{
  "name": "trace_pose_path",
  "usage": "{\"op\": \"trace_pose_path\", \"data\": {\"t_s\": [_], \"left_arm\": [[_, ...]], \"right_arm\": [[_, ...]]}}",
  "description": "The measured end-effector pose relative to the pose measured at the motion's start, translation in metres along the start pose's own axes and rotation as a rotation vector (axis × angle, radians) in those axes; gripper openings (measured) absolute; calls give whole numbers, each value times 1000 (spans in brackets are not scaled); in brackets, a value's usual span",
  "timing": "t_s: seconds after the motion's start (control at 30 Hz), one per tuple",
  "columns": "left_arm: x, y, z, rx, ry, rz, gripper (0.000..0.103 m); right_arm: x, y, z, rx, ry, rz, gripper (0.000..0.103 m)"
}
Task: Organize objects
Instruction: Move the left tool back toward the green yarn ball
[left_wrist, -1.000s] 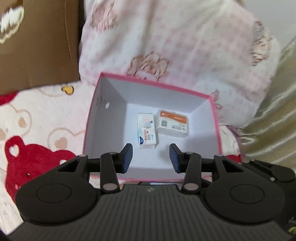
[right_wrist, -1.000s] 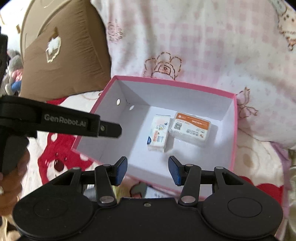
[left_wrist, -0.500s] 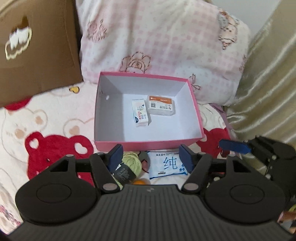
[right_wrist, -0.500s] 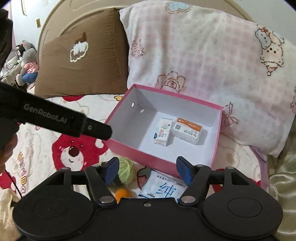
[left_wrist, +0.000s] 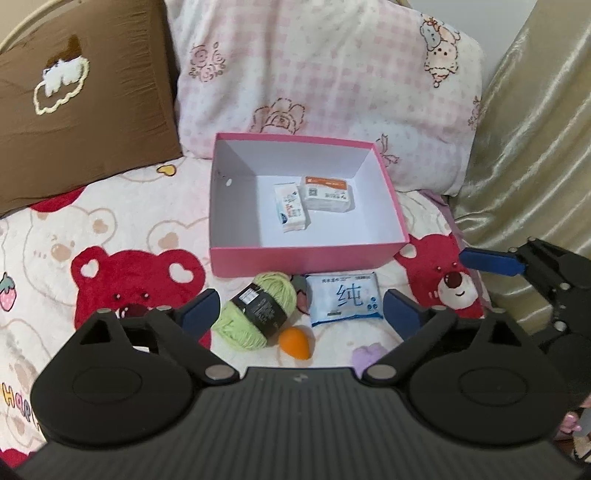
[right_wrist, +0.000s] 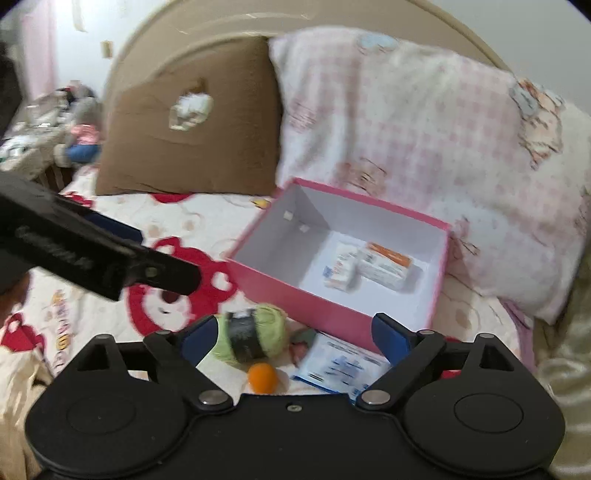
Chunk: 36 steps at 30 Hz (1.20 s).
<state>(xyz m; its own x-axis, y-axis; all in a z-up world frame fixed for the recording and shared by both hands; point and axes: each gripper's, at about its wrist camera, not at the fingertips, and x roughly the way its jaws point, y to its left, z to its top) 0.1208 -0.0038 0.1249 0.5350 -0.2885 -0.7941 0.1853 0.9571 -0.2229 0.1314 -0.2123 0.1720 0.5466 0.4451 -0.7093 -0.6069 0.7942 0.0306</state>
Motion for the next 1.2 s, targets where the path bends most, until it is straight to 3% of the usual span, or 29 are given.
{"op": "trace_pose_path", "data": {"t_s": [0.2,0.33,0.4,0.87,1.0,1.2], "left_arm": [[1,4,-17,-6,0,12,97],[5,12,-25,-33,7,-28,97],[9,16,-28,-30,10,-22,97],[58,65,-58,-179,73,-170,97],[68,67,-66,-175,55,-162,96],[85,67,-73,-170,38,-84,95]], "right_arm": [[-10,9,-12,-25,-42,45,93],[-15,2,-19,20,-76,250,93],[-16,4,-22,25,-84,284,93],[31,39,-47,-93,-35,95,93],[48,44,-54,-100,-36,94,93],[75,46,-61,-105,-44,69,93]]}}
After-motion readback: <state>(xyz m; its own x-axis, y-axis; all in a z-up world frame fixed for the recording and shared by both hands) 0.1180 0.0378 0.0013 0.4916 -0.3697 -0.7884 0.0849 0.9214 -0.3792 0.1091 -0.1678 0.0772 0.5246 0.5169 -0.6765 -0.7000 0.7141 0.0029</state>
